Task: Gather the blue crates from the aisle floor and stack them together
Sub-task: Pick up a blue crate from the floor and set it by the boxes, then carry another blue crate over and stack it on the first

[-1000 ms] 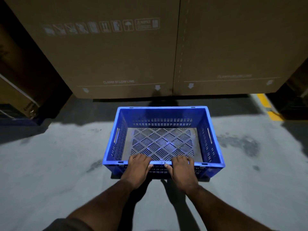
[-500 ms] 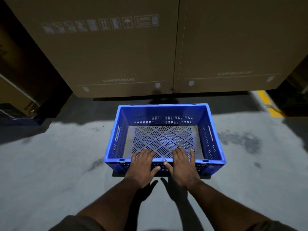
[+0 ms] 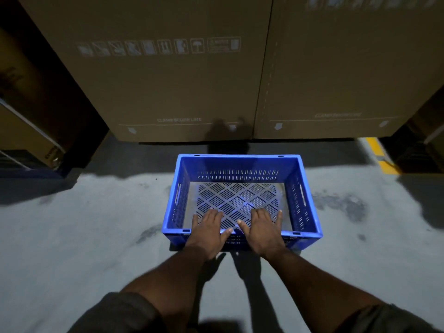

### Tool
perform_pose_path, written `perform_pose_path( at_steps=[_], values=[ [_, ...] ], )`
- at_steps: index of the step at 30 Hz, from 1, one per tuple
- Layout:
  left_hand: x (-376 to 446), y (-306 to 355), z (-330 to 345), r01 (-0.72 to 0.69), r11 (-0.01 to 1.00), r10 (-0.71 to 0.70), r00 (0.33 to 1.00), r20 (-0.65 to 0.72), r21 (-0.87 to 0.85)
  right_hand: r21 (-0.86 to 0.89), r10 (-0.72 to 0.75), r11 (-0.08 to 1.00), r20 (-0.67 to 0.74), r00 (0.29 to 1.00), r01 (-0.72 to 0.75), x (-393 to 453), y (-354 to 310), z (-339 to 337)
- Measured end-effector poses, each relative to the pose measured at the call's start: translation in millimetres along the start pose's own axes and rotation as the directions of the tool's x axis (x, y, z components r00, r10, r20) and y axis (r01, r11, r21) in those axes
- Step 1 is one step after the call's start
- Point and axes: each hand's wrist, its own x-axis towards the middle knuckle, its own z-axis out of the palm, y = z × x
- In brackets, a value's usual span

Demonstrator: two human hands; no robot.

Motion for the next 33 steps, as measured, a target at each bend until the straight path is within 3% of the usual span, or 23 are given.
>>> perform_pose_path(
  at_steps=[6,13,22,27,33],
  values=[
    [-41.1,20.4,-108.6,0.028,0.999,-0.029,0.999,-0.036,-0.035,0.001,0.025,1.000,0.024,0.999,-0.025,-38.4,-34.5,-103.2],
    [-131.9,71.7,-281.4,0.056,0.988,-0.076,0.988,-0.132,-0.145,0.088,0.029,0.996,-0.022,0.999,-0.027,-120.6,-73.3,-285.4],
    [-304.5,129.9,-478.8,0.192,0.975,-0.199,0.979,-0.054,-0.111,0.071,-0.107,0.992,-0.016,0.994,0.108,-273.9,-117.6,-497.4],
    [-365.7,131.9,-549.2,0.204,0.952,-0.239,0.962,-0.136,-0.227,0.058,-0.215,0.975,0.011,0.976,0.214,-321.2,-147.5,-560.0],
    [-449.1,113.5,-567.1,0.255,0.922,-0.308,0.939,-0.153,-0.291,-0.009,-0.315,0.948,0.109,0.943,0.318,-375.1,-190.0,-563.2]
  ],
)
